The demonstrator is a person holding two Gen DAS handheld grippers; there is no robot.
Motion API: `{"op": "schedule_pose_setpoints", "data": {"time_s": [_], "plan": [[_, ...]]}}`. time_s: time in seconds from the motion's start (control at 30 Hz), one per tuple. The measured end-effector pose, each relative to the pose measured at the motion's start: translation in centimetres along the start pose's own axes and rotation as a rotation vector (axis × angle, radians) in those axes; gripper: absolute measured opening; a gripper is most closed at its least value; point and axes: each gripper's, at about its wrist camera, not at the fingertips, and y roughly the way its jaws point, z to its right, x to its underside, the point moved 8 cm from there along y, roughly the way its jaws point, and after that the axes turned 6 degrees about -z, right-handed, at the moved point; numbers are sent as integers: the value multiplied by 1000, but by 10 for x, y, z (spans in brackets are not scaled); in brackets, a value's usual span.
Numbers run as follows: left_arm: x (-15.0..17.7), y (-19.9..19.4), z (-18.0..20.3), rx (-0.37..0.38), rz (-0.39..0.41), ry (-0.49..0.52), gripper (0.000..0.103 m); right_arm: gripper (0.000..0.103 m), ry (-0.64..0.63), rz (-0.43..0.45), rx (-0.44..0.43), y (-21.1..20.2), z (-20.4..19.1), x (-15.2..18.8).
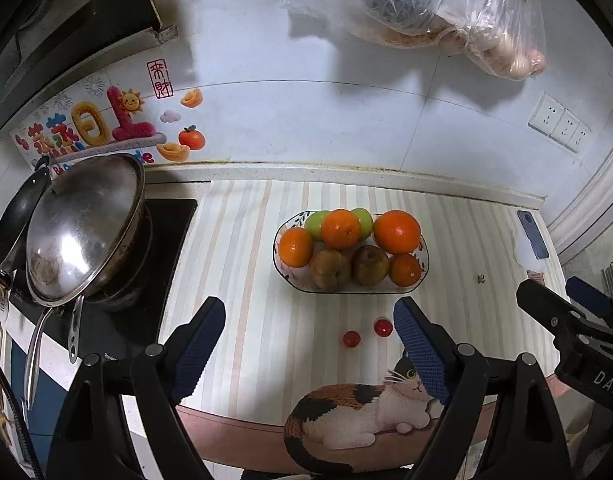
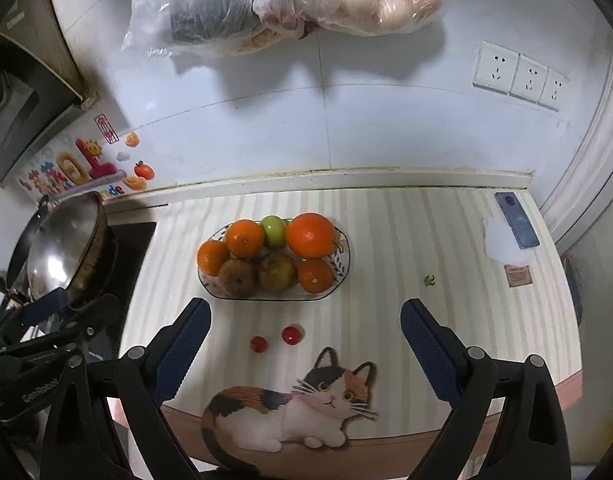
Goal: Organize fruits
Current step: 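Lift both grippers off the plate and move toward the cherry tomatoes, then grasp a cherry tomato with the left gripper while the right gripper grasps the other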
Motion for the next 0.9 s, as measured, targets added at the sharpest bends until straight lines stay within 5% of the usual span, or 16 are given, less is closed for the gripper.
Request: {"op": "schedule_pose_setpoints", "data": {"time_s": [0.2,0.47,0.7,0.9], "plan": [[-2,20,1,-12,-21,-16,86,98,29,-39,-9,29,8,-2],[8,94,-11,-95,-114,-46,92,97,54,-184,-32,136,23,17],[37,157,-20,-155,-242,-56,92,60,97,-339,-107,232,21,48],[56,186,-20,-168,-309,-52,92,49,90,-383,-150,268,10,62]]}}
